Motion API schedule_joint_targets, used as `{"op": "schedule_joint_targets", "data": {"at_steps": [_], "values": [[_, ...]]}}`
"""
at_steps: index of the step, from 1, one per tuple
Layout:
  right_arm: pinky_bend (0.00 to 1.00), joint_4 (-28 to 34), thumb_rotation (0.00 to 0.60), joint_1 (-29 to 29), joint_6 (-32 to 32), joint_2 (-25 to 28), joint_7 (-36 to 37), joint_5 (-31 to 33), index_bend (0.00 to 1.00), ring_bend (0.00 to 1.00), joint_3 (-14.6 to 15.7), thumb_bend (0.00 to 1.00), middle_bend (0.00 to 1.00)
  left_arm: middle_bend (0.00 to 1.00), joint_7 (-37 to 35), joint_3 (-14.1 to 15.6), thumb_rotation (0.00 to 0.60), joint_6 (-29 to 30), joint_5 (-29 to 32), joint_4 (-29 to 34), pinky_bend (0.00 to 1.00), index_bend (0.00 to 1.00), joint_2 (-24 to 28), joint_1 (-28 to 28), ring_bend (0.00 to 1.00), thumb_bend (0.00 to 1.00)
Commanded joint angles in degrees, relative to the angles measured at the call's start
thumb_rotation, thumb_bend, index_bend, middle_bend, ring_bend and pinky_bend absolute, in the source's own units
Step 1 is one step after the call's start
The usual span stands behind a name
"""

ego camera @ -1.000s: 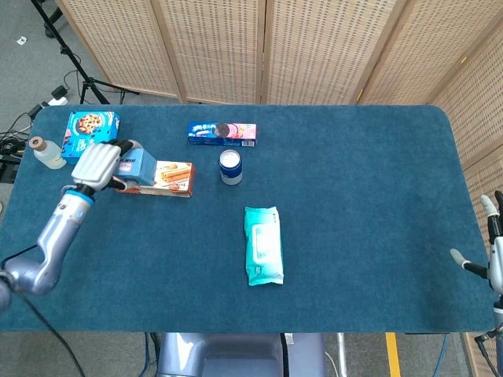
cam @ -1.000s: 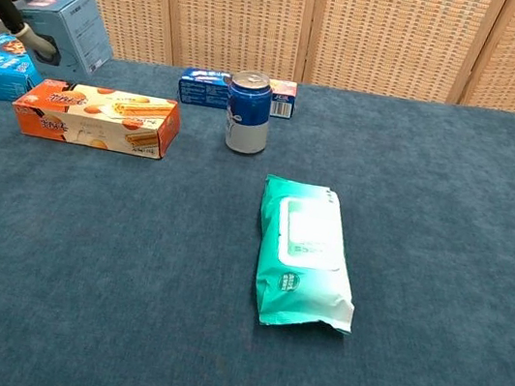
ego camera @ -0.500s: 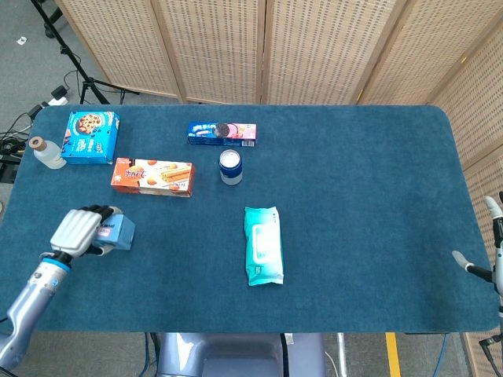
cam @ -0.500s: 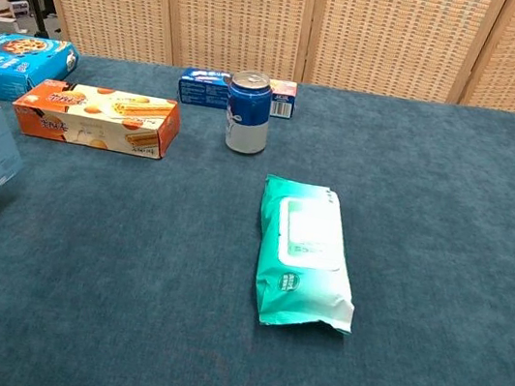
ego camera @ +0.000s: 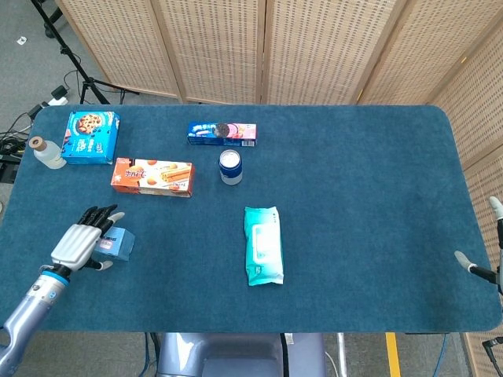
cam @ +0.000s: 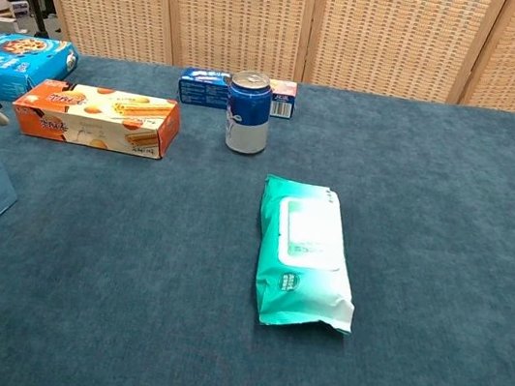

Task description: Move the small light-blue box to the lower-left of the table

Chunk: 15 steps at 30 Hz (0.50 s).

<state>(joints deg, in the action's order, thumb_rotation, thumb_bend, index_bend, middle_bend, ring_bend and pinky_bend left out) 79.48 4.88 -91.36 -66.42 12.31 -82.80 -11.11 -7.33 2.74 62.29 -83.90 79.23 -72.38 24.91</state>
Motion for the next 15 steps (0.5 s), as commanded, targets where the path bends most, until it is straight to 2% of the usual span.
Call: {"op": "schedule_joint_targets", "data": {"at_steps": [1,8,11,15], "values": [[0.0,0.0,0.6,0.0,-0.1,0.0,0.0,-0.1,0.0,0.0,0.0,0.0,0.0,0.0,-0.5,1.1,0.6,1.3,-1.3,0.9,0.0,0.0,1.3,-1.1,0.0,0.01],[0.0,0.2,0.6,-0.2,-0.4,0.1,0.2,-0.4,0.0,0.0,0.1,0.0,0.0,0.0,0.5,0.4,0.6,3.2,0.2,-1.0,0.0,0.0,0.8,-3.1,0.0,0.01],[0.0,0.2,0.6,-0.1,-0.4,0.1,0.3,-0.5,0.0,0.0,0.2,0.0,0.0,0.0,1.2,-0.9,0.6,1.7,2.9,-3.4,0.0,0.0,-1.6,-3.0,0.0,0.01],[0.0,0.2,0.6,-0.1,-0.4,0.1,0.2,-0.6,0.0,0.0,0.2,0.0,0.0,0.0,-0.4,-1.6,0.6,0.8,2.6,-5.2,0.0,0.0,-3.7,-2.3,0.0,0.01]]}}
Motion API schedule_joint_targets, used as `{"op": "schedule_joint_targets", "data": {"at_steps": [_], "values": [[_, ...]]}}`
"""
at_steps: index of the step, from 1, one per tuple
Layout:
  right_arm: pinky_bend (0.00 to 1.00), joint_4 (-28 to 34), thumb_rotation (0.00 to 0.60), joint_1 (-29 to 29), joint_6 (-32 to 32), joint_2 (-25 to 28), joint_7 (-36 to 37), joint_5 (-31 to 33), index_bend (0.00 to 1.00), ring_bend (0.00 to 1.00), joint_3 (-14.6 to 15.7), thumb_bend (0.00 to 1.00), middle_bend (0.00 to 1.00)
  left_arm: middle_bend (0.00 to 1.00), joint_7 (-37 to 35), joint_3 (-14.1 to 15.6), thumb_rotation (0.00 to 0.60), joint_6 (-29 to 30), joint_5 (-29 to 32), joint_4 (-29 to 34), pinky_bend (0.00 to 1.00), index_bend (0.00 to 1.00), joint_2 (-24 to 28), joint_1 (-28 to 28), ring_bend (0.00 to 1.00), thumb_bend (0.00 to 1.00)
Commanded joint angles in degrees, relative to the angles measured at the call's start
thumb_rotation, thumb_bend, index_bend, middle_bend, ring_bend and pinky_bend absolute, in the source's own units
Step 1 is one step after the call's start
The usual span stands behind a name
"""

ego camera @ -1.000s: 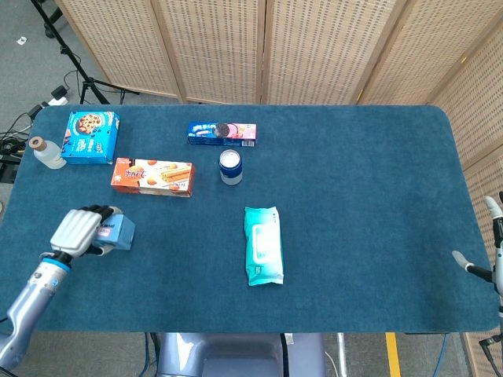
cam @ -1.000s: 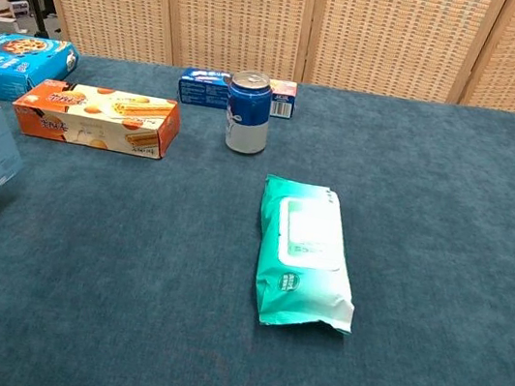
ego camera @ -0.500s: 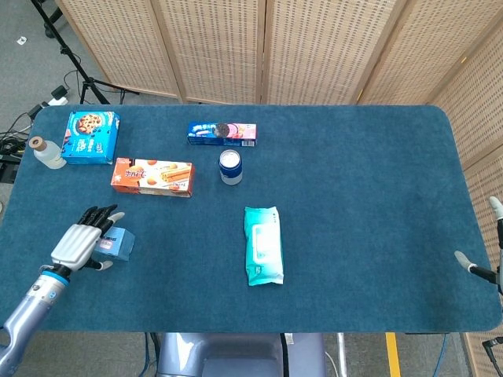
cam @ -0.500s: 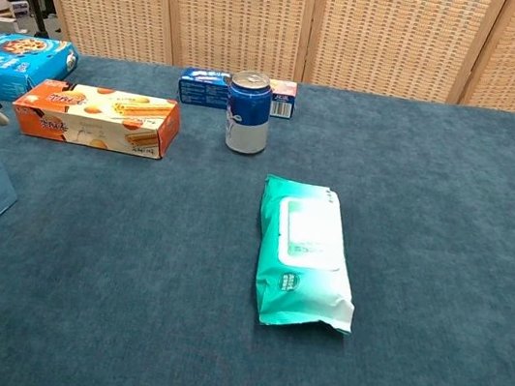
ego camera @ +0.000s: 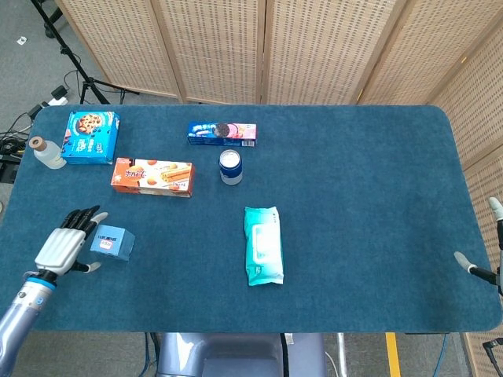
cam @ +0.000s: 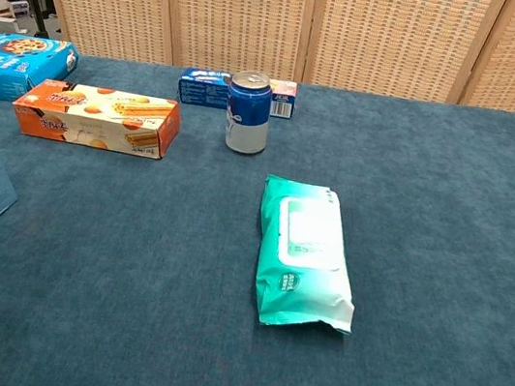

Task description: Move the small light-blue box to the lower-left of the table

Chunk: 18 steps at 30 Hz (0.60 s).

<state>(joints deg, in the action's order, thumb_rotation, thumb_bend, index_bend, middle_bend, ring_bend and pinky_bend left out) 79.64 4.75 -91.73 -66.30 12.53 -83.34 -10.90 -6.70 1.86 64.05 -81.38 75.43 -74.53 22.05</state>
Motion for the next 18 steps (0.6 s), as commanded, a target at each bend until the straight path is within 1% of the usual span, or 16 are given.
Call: {"op": "schedule_joint_targets", "data": {"at_steps": [1,2,4,6,7,8,11,12,13,15,18], "values": [[0.0,0.0,0.6,0.0,0.0,0.0,-0.1,0.0,0.0,0.0,0.0,0.0,0.0,0.0,-1.7,-0.8,0.6,-1.1,-0.4,-2.0,0.01,0.0,-2.1,0.9,0.0,0.01],[0.0,0.0,0.6,0.0,0.1,0.0,-0.1,0.0,0.0,0.0,0.0,0.0,0.0,0.0,-2.2,-0.9,0.6,-1.0,-0.7,-2.4,0.02,0.0,-2.4,1.0,0.0,0.01],[0.0,0.0,0.6,0.1,0.1,-0.1,-0.1,0.1,0.0,0.0,0.0,0.0,0.0,0.01,-3.4,-1.0,0.6,-0.9,-1.4,-2.9,0.08,0.01,-2.9,1.3,0.01,0.02],[0.0,-0.1,0.6,0.1,0.2,-0.1,-0.1,0.1,0.0,0.0,0.0,0.0,0.0,0.14,-3.7,-1.1,0.6,-1.1,-1.4,-3.1,0.21,0.08,-2.9,1.3,0.14,0.03],[0.0,-0.1,0.6,0.1,0.2,-0.1,-0.1,0.1,0.0,0.0,0.0,0.0,0.0,0.2,-3.5,-1.1,0.6,-1.2,-1.4,-3.1,0.25,0.11,-2.8,1.4,0.19,0.04],[0.0,-0.1,0.6,0.2,0.3,-0.2,-0.2,-0.1,0.0,0.0,0.1,0.0,0.0,0.28,-3.3,-1.4,0.6,-0.9,-1.4,-3.1,0.28,0.17,-2.8,1.4,0.25,0.05],[0.0,-0.1,0.6,0.3,0.4,-0.3,-0.4,-0.3,0.0,0.0,0.3,0.0,0.0,0.4,-4.2,-1.7,0.6,0.6,-2.0,-3.2,0.35,0.34,-2.9,1.0,0.36,0.11],[0.0,-0.1,0.6,0.3,0.4,-0.3,-0.5,-0.3,0.0,0.0,0.3,0.0,0.0,0.43,-4.4,-1.7,0.6,1.1,-2.3,-3.3,0.36,0.38,-2.8,0.9,0.39,0.13],[0.0,-0.1,0.6,0.3,0.4,-0.3,-0.6,-0.3,0.0,0.0,0.3,0.0,0.0,0.46,-4.4,-1.7,0.6,1.3,-2.4,-3.4,0.38,0.42,-2.6,0.8,0.41,0.15],[0.0,0.0,0.6,0.3,0.5,-0.3,-0.6,-0.3,0.0,0.0,0.3,0.0,0.0,0.47,-4.3,-1.6,0.6,1.2,-2.4,-2.9,0.39,0.45,-2.0,0.6,0.42,0.17],[0.0,0.0,0.6,0.2,0.4,-0.3,-0.5,-0.2,0.0,0.0,0.3,0.0,0.0,0.47,-5.0,-1.5,0.6,1.1,-2.5,-0.7,0.39,0.45,0.0,0.5,0.42,0.18]]}}
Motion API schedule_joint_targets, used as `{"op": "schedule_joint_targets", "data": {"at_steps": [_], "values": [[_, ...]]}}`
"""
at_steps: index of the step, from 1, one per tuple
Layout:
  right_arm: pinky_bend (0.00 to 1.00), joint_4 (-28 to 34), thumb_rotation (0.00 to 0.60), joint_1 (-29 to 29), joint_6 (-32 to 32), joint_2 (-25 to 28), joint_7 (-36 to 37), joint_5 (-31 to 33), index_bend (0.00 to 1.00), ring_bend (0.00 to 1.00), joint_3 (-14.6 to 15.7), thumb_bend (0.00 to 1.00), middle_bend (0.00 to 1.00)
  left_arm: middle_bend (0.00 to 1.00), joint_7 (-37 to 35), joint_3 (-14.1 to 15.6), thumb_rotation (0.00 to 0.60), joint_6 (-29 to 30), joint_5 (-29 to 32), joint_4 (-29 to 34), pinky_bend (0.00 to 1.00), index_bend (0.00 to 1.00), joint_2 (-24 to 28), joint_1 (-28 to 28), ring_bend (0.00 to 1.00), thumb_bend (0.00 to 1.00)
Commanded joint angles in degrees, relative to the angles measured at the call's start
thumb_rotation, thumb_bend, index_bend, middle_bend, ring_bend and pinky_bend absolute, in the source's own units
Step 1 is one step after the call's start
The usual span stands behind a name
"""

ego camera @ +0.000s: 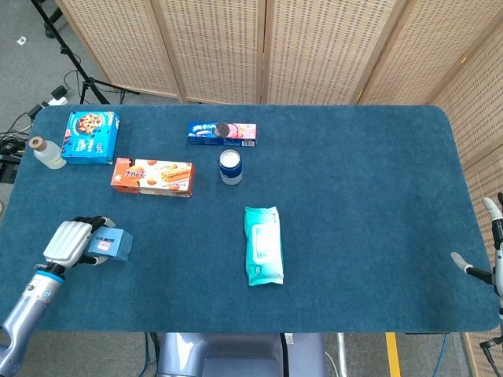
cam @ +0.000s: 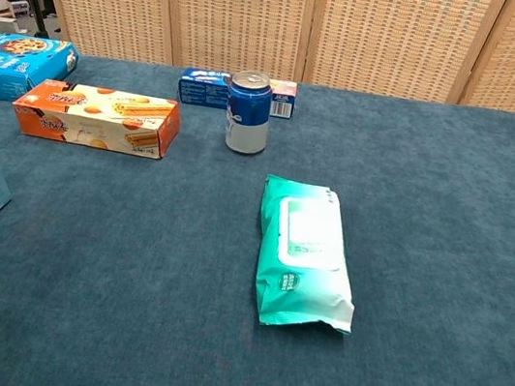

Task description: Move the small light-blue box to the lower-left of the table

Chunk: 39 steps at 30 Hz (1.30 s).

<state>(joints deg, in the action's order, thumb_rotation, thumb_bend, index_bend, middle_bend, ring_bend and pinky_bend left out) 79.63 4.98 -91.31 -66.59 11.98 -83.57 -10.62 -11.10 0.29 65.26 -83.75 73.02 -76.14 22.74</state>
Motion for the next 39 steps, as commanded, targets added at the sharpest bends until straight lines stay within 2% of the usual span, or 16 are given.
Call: {"op": "schedule_joint_targets", "data": {"at_steps": [1,4,7,11,13,18,22,23,25,26,27,29,34,39], "values": [[0.0,0.0,0.6,0.0,-0.1,0.0,0.0,0.0,0.0,0.0,0.0,0.0,0.0,0.47,-0.8,0.2,0.6,0.0,-0.4,2.7,0.39,0.45,2.7,-0.2,0.42,0.18],[0.0,0.0,0.6,0.0,0.0,0.0,-0.2,-0.1,0.0,0.0,0.1,0.0,0.0,0.47,-2.1,0.9,0.6,-0.7,-1.4,6.5,0.39,0.45,6.8,0.1,0.43,0.18],[0.0,0.1,0.6,0.1,0.1,-0.1,-0.4,-0.2,0.0,0.0,0.2,0.0,0.0,0.49,-6.3,2.2,0.6,-3.7,-2.9,10.8,0.39,0.48,11.7,1.3,0.44,0.2],[0.0,0.1,0.6,0.2,0.2,-0.2,-0.8,-0.3,0.0,0.0,0.2,0.0,0.0,0.49,-13.6,4.0,0.6,-10.8,-4.9,15.7,0.39,0.49,18.7,5.0,0.45,0.23],[0.0,0.1,0.6,0.2,0.2,-0.3,-1.1,-0.4,0.0,0.0,0.3,0.0,0.0,0.5,-18.5,5.3,0.6,-17.9,-6.2,18.5,0.39,0.5,23.0,8.7,0.46,0.25],[0.0,0.3,0.6,0.3,0.1,-0.4,-1.6,-0.7,0.0,0.0,0.5,0.0,0.0,0.51,-26.3,6.6,0.6,-27.1,-8.2,19.7,0.39,0.51,26.3,14.2,0.47,0.27],[0.0,0.3,0.6,0.3,0.3,-0.5,-1.8,-0.5,0.0,0.0,0.5,0.0,0.0,0.51,-28.2,7.3,0.6,-35.9,-7.2,17.8,0.39,0.51,25.5,18.4,0.46,0.27],[0.0,0.3,0.6,0.3,0.3,-0.5,-1.8,-0.5,0.0,0.0,0.5,0.0,0.0,0.49,-28.1,7.3,0.6,-37.0,-6.7,17.3,0.37,0.5,25.1,18.9,0.44,0.27],[0.0,0.3,0.6,0.3,0.4,-0.5,-1.7,-0.5,0.0,0.0,0.5,0.0,0.0,0.29,-27.3,7.2,0.6,-39.3,-5.3,15.8,0.23,0.37,23.5,19.6,0.25,0.24],[0.0,0.3,0.6,0.3,0.4,-0.5,-1.7,-0.5,0.0,0.0,0.5,0.0,0.0,0.14,-27.0,7.1,0.6,-39.7,-4.5,15.4,0.11,0.22,22.8,19.6,0.12,0.21],[0.0,0.3,0.6,0.3,0.3,-0.4,-1.7,-0.6,0.0,0.0,0.5,0.0,0.0,0.03,-27.1,6.8,0.6,-39.4,-3.9,15.2,0.03,0.09,22.0,19.3,0.02,0.18],[0.0,0.3,0.6,0.3,0.3,-0.4,-1.6,-0.6,0.0,0.0,0.5,0.0,0.0,0.0,-27.1,6.4,0.6,-37.6,-3.3,14.7,0.0,0.0,21.1,18.5,0.0,0.15],[0.0,0.5,0.6,0.2,0.1,-0.3,-1.3,-0.7,0.0,0.0,0.5,0.0,0.0,0.0,-28.1,4.7,0.6,-27.5,-3.4,12.9,0.0,0.0,19.3,14.4,0.0,0.14],[0.0,0.5,0.6,0.1,-0.2,-0.2,-1.0,-0.8,0.0,0.0,0.6,0.0,0.0,0.0,-29.5,4.8,0.6,-21.8,-5.1,11.9,0.0,0.0,20.1,12.1,0.0,0.14]]}}
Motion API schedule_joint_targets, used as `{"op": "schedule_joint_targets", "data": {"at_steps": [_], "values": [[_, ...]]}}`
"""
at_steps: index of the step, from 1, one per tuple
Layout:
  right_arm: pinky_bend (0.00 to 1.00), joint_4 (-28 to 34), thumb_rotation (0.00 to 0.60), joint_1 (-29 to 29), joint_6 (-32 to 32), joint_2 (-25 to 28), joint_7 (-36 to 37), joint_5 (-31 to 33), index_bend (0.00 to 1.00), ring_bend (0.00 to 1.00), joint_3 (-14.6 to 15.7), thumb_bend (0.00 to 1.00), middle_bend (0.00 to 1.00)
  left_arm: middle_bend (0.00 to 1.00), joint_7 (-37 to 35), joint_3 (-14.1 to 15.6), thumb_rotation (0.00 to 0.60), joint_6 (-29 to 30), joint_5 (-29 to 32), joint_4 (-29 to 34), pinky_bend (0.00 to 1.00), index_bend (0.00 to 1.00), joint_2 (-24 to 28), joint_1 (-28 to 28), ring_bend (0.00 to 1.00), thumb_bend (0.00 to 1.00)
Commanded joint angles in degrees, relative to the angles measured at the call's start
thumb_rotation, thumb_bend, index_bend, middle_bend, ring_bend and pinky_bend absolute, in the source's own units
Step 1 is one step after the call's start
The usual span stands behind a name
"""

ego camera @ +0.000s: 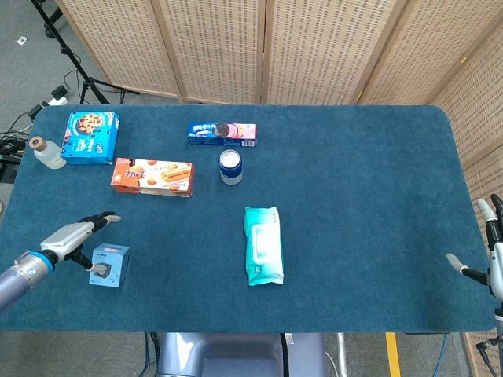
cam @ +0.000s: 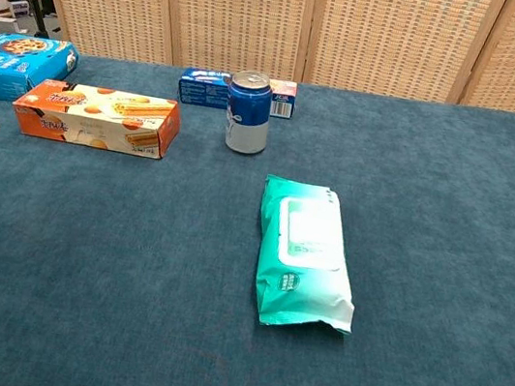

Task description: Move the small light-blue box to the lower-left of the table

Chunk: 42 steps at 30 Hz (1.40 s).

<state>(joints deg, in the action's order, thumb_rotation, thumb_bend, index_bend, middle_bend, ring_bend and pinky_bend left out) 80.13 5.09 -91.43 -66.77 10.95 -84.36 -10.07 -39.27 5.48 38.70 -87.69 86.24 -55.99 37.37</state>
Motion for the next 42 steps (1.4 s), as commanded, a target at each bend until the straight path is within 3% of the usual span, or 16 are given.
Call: {"op": "schedule_joint_targets", "data": {"at_steps": [1,6,13,19,26,29,30,33,36,42], "values": [[0.0,0.0,0.6,0.0,-0.1,0.1,0.1,-0.1,0.0,0.0,0.0,0.0,0.0,0.0,-1.5,-0.3,0.6,5.4,-1.4,-1.4,0.0,0.0,0.1,-2.8,0.0,0.14],[0.0,0.2,0.6,-0.1,-0.2,0.2,0.2,-0.1,0.0,0.0,0.0,0.0,0.0,0.0,-2.1,0.8,0.6,8.6,-3.5,-1.6,0.0,0.0,1.5,-4.3,0.0,0.14],[0.0,0.3,0.6,-0.2,-0.4,0.3,0.4,-0.2,0.0,0.0,0.0,0.0,0.0,0.0,6.4,2.3,0.6,10.5,-4.3,-0.7,0.0,0.0,0.6,-6.5,0.0,0.14],[0.0,0.3,0.6,-0.4,-0.6,0.5,1.0,-0.1,0.0,0.0,0.0,0.0,0.0,0.0,19.9,0.2,0.6,12.7,1.3,-3.2,0.0,0.0,-6.0,-9.5,0.0,0.14],[0.0,0.2,0.6,-0.3,-0.4,0.6,1.6,0.1,0.0,0.0,-0.1,0.0,0.0,0.0,20.9,-1.0,0.6,12.3,3.0,-7.2,0.0,0.0,-11.6,-9.7,0.0,0.14],[0.0,0.2,0.6,-0.3,-0.6,0.6,1.5,-0.1,0.0,0.0,-0.1,0.0,0.0,0.02,19.9,-1.7,0.6,15.6,1.8,-9.9,0.12,0.1,-14.2,-10.4,0.02,0.19],[0.0,0.2,0.6,-0.3,-0.6,0.6,1.4,-0.2,0.0,0.0,-0.1,0.0,0.0,0.08,19.6,-1.9,0.6,16.6,1.4,-10.6,0.2,0.17,-14.7,-10.6,0.07,0.22],[0.0,0.2,0.6,-0.3,-0.4,0.6,1.4,0.0,0.0,0.0,-0.1,0.0,0.0,0.27,19.5,-2.4,0.6,18.8,1.0,-12.0,0.3,0.33,-15.8,-11.3,0.23,0.29],[0.0,0.2,0.6,-0.3,-0.4,0.6,1.5,0.0,0.0,0.0,-0.1,0.0,0.0,0.35,21.1,-2.6,0.6,20.0,1.4,-12.3,0.34,0.42,-15.7,-12.0,0.29,0.34],[0.0,0.1,0.6,-0.3,-0.4,0.5,1.4,0.1,0.0,0.0,-0.1,0.0,0.0,0.36,20.1,-1.9,0.6,19.4,0.9,-8.4,0.34,0.44,-11.6,-11.8,0.3,0.32]]}}
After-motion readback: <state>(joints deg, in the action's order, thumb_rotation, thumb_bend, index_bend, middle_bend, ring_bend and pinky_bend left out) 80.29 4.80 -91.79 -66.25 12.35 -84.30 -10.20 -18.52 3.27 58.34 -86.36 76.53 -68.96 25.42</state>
